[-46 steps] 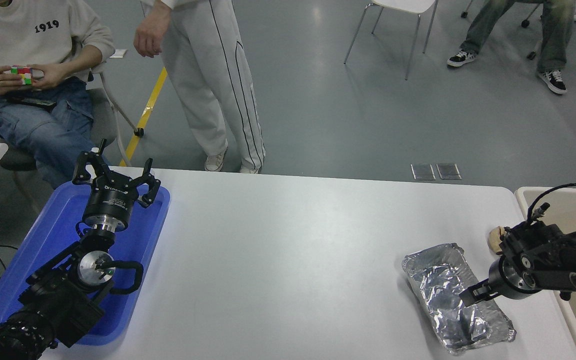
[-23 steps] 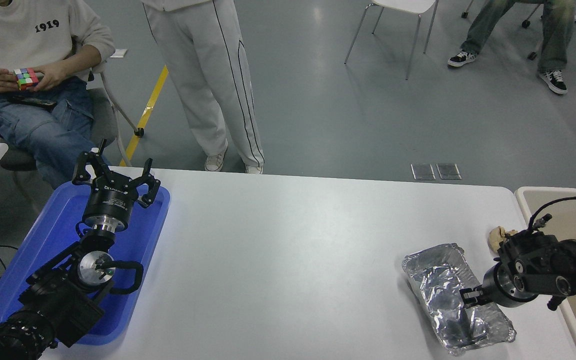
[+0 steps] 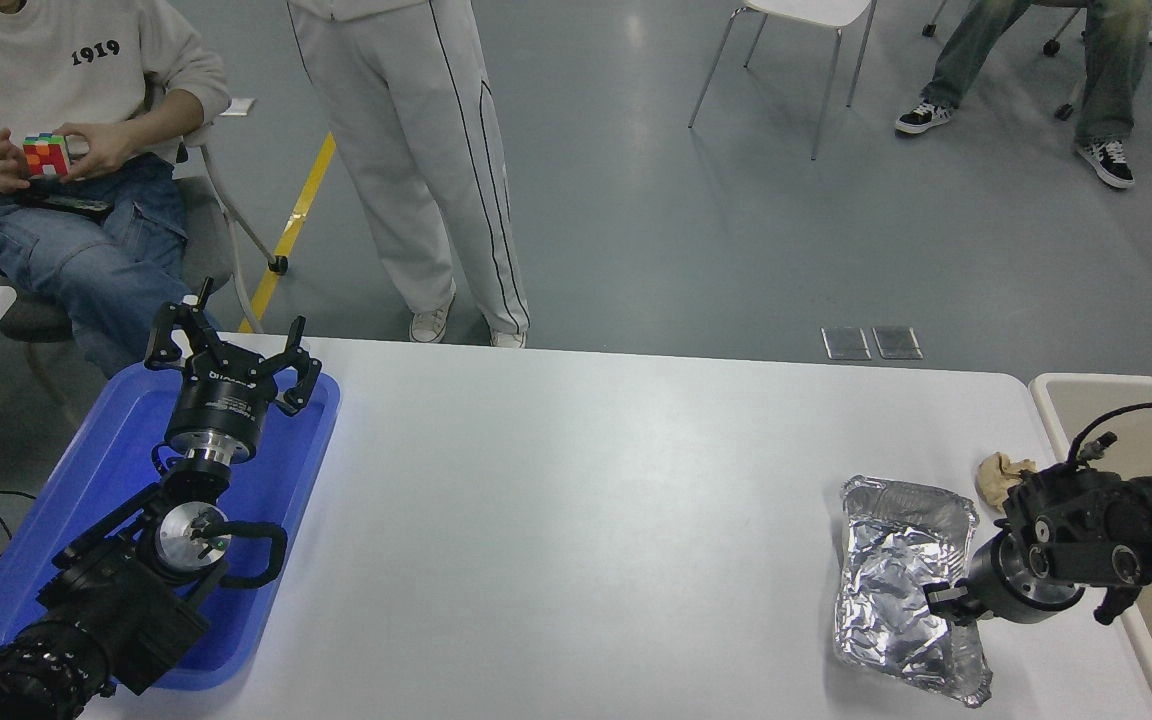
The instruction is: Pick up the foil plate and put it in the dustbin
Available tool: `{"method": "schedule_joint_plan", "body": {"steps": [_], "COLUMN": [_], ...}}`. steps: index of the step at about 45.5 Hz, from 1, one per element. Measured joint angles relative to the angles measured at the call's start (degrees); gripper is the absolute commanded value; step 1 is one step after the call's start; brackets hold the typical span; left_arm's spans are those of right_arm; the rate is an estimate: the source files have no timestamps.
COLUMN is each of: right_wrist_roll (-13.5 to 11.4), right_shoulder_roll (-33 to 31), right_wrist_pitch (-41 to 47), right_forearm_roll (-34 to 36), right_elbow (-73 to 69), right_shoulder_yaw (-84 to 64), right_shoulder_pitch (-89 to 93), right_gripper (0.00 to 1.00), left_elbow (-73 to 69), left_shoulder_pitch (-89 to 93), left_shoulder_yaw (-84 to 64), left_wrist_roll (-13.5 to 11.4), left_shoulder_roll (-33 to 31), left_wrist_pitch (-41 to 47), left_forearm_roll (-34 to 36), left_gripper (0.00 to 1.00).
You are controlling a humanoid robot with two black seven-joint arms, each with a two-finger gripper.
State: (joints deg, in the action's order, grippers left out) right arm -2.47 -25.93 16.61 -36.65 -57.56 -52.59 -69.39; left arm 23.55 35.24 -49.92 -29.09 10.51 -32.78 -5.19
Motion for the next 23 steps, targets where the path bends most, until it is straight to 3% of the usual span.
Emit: {"method": "schedule_joint_plan", "body": {"steps": [23], "right_wrist_roll": [0.39], "right_shoulder_roll": [-5.71], "right_wrist_pitch": [1.92], "right_forearm_roll": [0.20], "right_elbow": [-14.86], "right_shoulder_yaw": [-7.76], "right_shoulder_pitch": [-17.52], "right_gripper": [0.00], "left_elbow": [0.02], "left_shoulder_pitch": [0.01], "left_shoulder_yaw": [0.00], "left_wrist_roll": [0.09], "left_shoulder_roll": [0.04], "left_wrist_pitch": [0.00], "left_forearm_roll": [0.00], "left_gripper": [1.00]}}
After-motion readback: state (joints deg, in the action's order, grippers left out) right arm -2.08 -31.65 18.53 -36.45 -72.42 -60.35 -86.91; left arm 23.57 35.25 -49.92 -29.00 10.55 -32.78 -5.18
